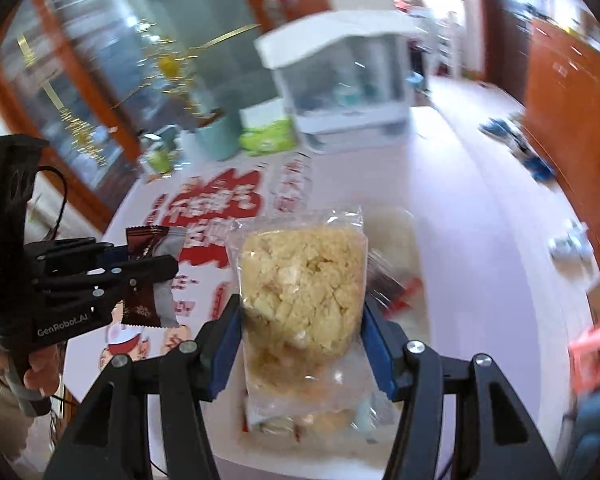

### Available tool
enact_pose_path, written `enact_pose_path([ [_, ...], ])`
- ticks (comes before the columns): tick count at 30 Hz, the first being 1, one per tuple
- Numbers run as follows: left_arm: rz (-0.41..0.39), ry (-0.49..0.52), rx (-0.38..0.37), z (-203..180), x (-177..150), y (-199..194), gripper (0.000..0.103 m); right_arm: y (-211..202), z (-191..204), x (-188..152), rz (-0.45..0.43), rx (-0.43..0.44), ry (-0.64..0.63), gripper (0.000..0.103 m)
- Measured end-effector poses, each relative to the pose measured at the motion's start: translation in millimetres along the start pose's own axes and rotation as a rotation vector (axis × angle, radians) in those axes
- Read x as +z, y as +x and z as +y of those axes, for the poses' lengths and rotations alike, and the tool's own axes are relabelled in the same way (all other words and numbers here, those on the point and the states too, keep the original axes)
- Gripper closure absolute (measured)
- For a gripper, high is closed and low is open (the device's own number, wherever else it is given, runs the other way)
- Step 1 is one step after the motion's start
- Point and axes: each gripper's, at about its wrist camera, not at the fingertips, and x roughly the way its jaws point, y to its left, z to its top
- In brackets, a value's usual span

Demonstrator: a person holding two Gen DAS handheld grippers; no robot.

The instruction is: Organize snacks

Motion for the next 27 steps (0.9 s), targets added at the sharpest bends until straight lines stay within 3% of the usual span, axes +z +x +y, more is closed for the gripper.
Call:
enact_pose_path([
  [3,0.045,0.012,0.003,-14.7,0.8,24.0,0.079,6.5,-15.2,-13.9,0.024,-0.063,0.024,0.046],
  [6,0.079,0.034,0.034,-20.8,-3.3,42.7,0.055,17.1,-24.5,-24.6,0.047,-0.082,0.043,0.045],
  [8,0.095,0.034,0.079,-21.2,-7.9,52.6,0.028,25.9,-24.2,-28.3,0.053,-0.072,0.046,0.045],
  [9,0.098,0.027,0.096,-19.4,-10.9,55.3,0.025,29.1,-24.3,-30.1,0.055,-0.064,0.05,0.045],
  [16,0.118,-0.076,0.114,7.2,-35.5,51.6,0.025,34.9,-12.4,-45.5,0.056,-0.043,0.028,0.044],
  [27,-0.005,-0.224,0.191,33.9,-88.0,-12.7,0.021,30.0,26.8,-64.5,0.011,-0.03,-0.046,0.044],
])
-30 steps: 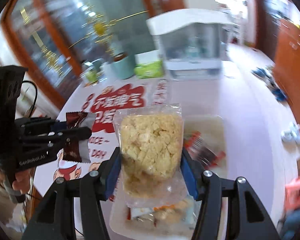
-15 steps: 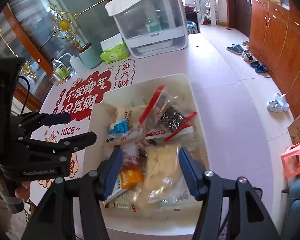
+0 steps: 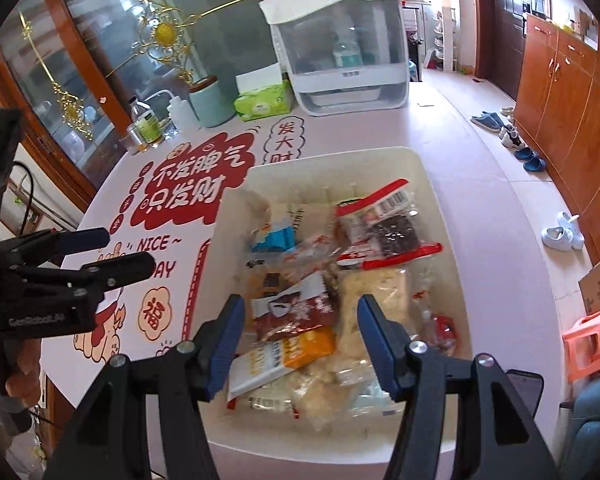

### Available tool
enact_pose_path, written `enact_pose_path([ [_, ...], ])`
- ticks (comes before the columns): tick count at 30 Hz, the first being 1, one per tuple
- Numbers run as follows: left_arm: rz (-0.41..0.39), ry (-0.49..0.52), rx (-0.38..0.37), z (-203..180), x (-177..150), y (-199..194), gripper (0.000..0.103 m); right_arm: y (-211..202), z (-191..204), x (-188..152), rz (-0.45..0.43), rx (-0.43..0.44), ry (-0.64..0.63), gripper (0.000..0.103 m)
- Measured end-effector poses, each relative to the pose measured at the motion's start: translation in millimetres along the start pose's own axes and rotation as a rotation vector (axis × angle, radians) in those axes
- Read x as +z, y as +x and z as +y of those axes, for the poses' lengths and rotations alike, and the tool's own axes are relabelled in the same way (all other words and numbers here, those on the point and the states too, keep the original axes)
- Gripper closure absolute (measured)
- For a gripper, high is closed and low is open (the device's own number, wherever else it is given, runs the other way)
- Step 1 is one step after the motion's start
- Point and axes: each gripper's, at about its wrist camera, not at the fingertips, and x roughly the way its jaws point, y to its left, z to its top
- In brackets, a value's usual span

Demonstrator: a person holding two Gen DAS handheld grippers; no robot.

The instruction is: Organize snacks

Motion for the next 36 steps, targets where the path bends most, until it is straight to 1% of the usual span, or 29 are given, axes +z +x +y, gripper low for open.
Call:
enact_pose_path([
  [6,-0.074,-0.079,0.064,14.8,-27.5,-40.1,0.018,-19.9,25.9,-8.0,-0.031,0.031,-0.022,0.044],
  [8,-0.101,-0.107,0.078,20.0,-37.2,-53.6,0.013,-27.2,33.3,-9.7,-0.038,0.038,-0.029,0.044],
  [9,-0.121,-0.128,0.09,23.8,-44.0,-62.1,0.013,-32.9,38.9,-11.7,-0.047,0.041,-0.035,0.044],
  [12,-0.165,-0.166,0.139,29.1,-57.9,-77.9,0.011,-46.7,50.6,-15.3,-0.07,0.039,-0.038,0.037],
  [14,-0.179,-0.188,0.158,31.0,-64.3,-84.1,0.01,-54.7,56.0,-17.5,-0.083,0.04,-0.039,0.036],
  [16,-0.186,-0.212,0.177,33.2,-72.4,-88.6,0.01,-63.8,62.9,-20.3,-0.101,0.035,-0.048,0.035],
  [19,-0.182,-0.234,0.179,32.6,-81.5,-91.2,0.01,-74.9,70.3,-22.6,-0.123,0.026,-0.06,0.033],
  [23,-0.194,-0.246,0.187,27.8,-92.2,-95.2,0.01,-83.0,77.2,-27.0,-0.122,0.036,-0.061,0.032],
  [30,-0.189,-0.234,0.196,22.8,-93.7,-95.4,0.01,-82.6,84.0,-31.2,-0.112,-0.012,-0.056,0.032],
  [36,-0.2,-0.242,0.214,26.1,-93.3,-97.7,0.01,-86.0,89.1,-30.5,-0.142,-0.033,-0.073,0.032],
])
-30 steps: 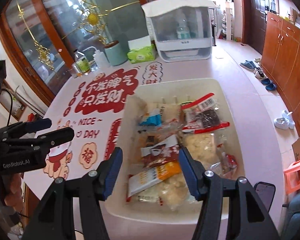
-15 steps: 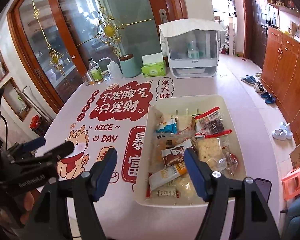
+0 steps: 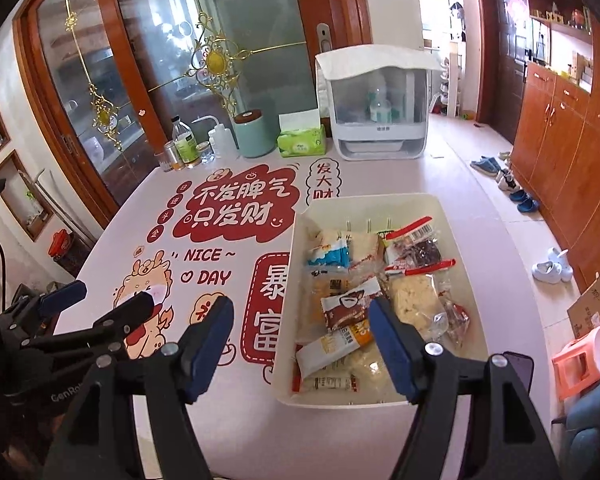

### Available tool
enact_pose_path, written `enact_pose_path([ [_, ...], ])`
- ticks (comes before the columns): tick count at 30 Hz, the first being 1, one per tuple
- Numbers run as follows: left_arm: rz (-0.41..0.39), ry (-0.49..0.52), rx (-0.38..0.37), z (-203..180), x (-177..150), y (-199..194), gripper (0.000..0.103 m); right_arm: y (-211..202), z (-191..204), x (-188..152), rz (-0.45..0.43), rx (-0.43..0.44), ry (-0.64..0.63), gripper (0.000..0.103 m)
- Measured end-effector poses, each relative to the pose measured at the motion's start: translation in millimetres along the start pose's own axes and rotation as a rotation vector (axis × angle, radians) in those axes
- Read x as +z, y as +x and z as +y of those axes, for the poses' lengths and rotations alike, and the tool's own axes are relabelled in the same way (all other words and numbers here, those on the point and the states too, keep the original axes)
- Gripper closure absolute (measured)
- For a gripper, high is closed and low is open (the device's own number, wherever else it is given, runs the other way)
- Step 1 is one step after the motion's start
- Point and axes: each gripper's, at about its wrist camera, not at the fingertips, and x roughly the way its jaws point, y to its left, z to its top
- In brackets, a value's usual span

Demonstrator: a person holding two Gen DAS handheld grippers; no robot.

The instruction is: Organize snacks

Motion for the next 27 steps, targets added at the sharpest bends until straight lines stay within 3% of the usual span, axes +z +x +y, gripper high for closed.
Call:
enact_pose_path([
  [27,0.016,0.038,-0.024,-14.0,2.8,10.7,0.01,6.6,-1.5,-2.9,0.018,-0.021,-0.006,0.032],
])
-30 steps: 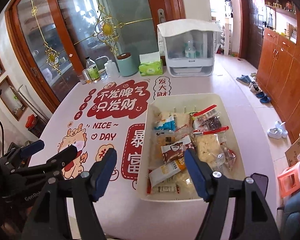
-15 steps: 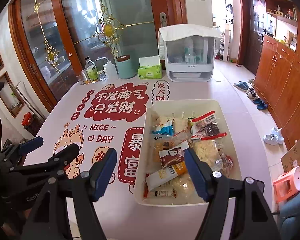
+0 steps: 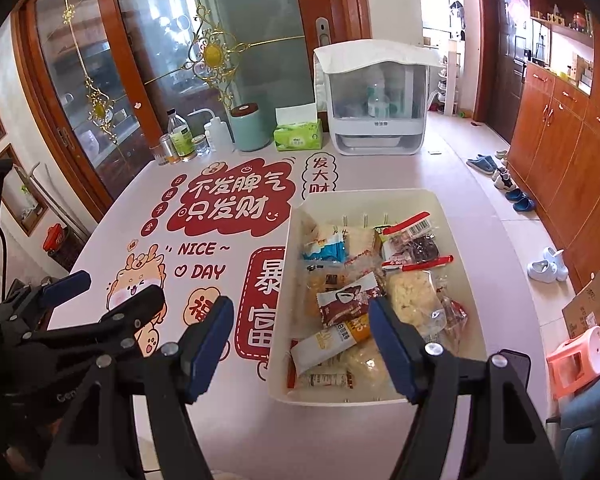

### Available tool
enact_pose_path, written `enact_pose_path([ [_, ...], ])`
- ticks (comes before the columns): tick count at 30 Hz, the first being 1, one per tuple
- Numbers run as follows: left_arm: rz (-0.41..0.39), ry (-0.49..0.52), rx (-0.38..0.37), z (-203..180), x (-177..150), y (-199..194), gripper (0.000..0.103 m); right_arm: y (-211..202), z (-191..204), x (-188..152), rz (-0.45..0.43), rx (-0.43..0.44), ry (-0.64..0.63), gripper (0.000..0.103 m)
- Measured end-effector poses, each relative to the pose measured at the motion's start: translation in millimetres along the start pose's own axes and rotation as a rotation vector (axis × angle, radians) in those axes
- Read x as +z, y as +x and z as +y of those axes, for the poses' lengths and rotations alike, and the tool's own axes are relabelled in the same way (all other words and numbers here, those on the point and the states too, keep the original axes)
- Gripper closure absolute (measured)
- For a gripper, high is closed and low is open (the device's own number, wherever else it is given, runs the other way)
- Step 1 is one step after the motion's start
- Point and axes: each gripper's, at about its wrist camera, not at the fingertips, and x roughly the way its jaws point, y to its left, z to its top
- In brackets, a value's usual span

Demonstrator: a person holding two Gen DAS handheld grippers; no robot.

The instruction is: Organize snacks

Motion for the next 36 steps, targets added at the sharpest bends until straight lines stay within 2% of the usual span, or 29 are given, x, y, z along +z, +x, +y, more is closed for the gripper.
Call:
enact_pose_path([
  [36,0.038,-0.005,-0.009,2.2,-4.2,12.8,0.01,7.6,5.2,-1.1,0.037,0.004,-0.009,0.032],
])
